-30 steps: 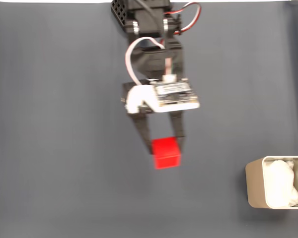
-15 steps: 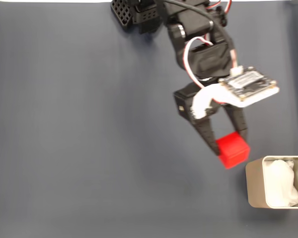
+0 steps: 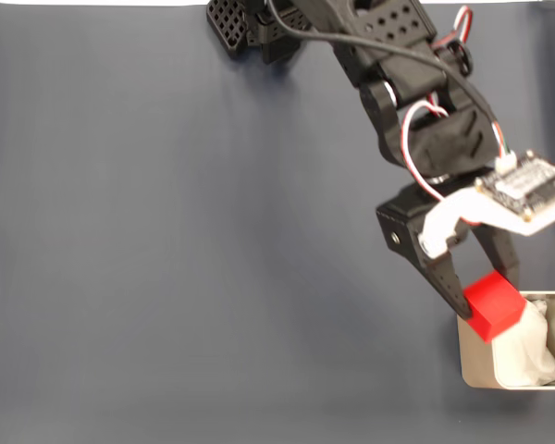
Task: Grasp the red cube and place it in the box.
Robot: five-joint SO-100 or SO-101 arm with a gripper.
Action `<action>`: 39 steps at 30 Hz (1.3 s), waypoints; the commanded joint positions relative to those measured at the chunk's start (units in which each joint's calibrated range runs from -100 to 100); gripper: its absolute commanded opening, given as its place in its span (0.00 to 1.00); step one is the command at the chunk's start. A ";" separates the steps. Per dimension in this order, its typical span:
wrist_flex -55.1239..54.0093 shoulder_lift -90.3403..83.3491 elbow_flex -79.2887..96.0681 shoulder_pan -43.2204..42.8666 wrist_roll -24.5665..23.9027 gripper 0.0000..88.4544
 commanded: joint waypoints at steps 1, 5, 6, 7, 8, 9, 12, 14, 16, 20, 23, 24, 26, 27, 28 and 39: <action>0.02 2.05 -7.23 -0.83 1.12 0.07; 0.02 5.94 -11.79 -1.61 0.83 0.07; 0.02 6.98 -13.07 -1.76 0.68 0.07; 0.02 7.94 -14.16 -1.97 0.49 0.07; 0.02 8.89 -15.35 -2.18 0.34 0.07; 0.02 9.76 -16.35 -2.32 0.29 0.07; 0.02 12.10 -18.90 -2.96 -0.05 0.07; 0.02 13.57 -20.46 -3.39 -0.29 0.07; 0.02 14.78 -21.55 -3.81 -0.44 0.07; 0.02 16.86 -23.01 -4.74 -0.73 0.07; 0.02 17.99 -23.56 -5.24 -0.98 0.06; -0.14 18.34 -23.74 -5.38 -1.07 0.06; -0.31 19.20 -24.38 -5.59 -1.22 0.06; -0.39 19.72 -24.74 -5.66 -1.32 0.06; -0.39 20.24 -25.20 -5.73 -1.42 0.06; -0.55 24.06 -28.39 -5.95 -1.71 0.06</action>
